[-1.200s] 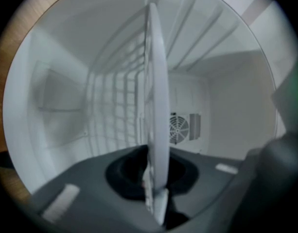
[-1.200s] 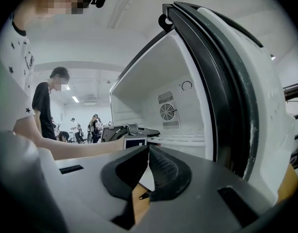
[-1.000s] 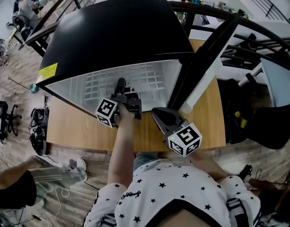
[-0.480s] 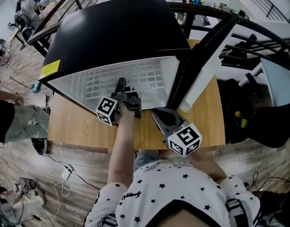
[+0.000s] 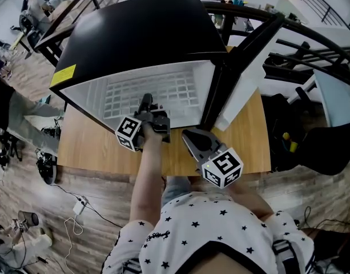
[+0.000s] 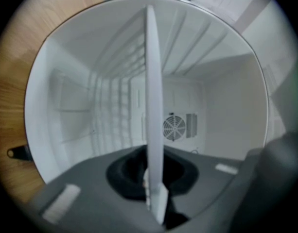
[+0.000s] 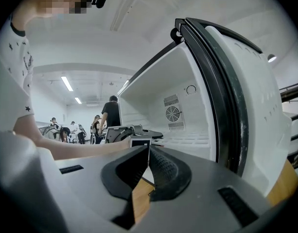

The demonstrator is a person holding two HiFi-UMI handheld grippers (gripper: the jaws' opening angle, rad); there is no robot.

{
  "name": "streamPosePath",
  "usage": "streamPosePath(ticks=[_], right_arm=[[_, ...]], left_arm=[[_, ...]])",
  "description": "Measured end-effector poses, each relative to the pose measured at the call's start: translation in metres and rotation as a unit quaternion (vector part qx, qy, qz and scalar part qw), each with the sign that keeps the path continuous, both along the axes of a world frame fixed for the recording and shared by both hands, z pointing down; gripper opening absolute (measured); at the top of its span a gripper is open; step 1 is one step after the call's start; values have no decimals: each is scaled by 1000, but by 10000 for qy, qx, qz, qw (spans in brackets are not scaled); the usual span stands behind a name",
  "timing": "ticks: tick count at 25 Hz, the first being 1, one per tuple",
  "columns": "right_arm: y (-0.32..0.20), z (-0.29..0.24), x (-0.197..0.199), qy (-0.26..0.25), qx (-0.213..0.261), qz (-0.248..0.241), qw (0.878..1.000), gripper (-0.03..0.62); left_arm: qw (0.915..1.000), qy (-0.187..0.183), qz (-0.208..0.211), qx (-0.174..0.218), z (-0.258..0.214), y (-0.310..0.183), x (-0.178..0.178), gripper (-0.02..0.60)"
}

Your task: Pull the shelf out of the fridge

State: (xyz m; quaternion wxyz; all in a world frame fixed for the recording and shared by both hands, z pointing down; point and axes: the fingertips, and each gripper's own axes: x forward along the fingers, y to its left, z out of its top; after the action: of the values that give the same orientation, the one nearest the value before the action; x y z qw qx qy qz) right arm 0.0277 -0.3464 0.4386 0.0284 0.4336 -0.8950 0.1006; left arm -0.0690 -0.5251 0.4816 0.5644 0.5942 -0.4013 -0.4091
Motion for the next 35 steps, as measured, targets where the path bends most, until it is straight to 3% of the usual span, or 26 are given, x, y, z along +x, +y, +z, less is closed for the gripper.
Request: streamPosePath(ticks=[35], right_arm=[[62, -5, -6, 51, 60, -269, 9996, 23]], left_arm=[[10000, 71, 27, 33, 2, 78, -11, 29]])
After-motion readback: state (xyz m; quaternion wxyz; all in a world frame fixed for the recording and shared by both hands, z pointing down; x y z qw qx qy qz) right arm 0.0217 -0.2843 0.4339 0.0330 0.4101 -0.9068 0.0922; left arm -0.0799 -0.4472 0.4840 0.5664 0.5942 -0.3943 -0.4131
